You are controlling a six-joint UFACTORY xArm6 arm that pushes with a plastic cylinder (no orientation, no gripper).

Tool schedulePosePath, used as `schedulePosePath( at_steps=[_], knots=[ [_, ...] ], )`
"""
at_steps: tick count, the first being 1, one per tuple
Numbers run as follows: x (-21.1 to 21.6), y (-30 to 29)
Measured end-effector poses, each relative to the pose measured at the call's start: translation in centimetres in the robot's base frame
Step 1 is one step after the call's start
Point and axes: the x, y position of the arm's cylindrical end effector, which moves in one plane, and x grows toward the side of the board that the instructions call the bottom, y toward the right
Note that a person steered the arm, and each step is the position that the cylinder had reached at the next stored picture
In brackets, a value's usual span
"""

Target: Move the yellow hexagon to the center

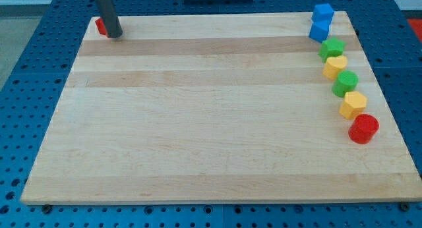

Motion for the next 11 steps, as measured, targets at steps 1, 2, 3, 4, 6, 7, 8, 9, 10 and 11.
schedulePosePath(
  at_steps=[1,2,3,4,6,7,8,9,10,11],
  knots=[
    [-0.5,0.0],
    [-0.9,0.0],
    [3.6,2.1],
    [11.7,8.1],
    [16.4,13.3],
    [16.9,13.6],
    [18.6,14.9],
    [22.4,17.7],
    [27.5,23.6],
    [32.7,32.8]
  ],
)
